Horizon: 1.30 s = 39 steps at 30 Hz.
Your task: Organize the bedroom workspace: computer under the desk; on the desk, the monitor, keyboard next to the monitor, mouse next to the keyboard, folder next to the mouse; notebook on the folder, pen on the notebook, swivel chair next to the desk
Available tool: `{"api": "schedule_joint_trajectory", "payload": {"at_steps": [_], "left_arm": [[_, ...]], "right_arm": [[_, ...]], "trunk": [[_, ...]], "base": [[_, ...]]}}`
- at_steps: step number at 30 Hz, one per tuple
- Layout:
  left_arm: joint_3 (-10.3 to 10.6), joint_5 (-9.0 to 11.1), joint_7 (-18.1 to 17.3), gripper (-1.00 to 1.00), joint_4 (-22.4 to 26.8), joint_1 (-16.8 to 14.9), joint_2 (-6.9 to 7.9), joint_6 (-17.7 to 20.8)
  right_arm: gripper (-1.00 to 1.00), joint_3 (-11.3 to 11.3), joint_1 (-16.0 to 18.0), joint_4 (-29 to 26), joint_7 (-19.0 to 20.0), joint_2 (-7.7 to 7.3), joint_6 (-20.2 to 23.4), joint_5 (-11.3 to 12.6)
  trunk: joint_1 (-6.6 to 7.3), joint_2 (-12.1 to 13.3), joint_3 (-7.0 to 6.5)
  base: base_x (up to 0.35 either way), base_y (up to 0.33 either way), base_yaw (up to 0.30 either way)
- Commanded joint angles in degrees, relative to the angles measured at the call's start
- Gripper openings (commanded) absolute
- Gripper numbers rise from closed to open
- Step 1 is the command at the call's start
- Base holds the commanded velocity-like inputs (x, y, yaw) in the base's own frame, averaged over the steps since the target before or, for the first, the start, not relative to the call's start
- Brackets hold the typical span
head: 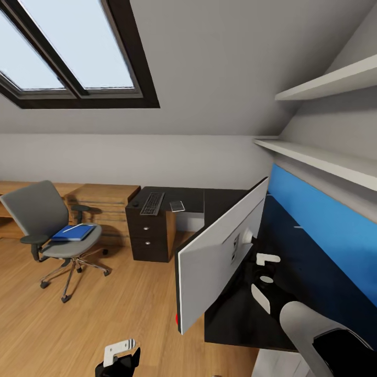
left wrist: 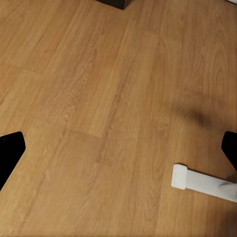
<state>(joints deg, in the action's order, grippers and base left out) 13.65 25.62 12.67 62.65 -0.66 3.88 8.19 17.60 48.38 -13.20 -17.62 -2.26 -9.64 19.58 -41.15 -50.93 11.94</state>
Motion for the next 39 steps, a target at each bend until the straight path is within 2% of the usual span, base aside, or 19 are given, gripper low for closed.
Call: {"api": "schedule_joint_trajectory", "payload": {"at_steps": [1,39], "left_arm": [[0.2,0.5,0.5,1.0,0.1,0.0,0.11,0.2],[-0.4,0.4,0.7,1.0,-0.4,0.0,0.22,0.2]], "right_arm": [[-1.0,0.8,0.0,0.0,-0.1,-0.02,-0.2,0.7],[-1.0,0.8,0.0,0.0,-0.1,-0.04,-0.1,1.0]], "trunk": [[-0.01,-0.1,0.08],[-0.01,-0.1,0.08]], "base": [[0.0,0.0,0.0],[0.0,0.0,0.0]]}}
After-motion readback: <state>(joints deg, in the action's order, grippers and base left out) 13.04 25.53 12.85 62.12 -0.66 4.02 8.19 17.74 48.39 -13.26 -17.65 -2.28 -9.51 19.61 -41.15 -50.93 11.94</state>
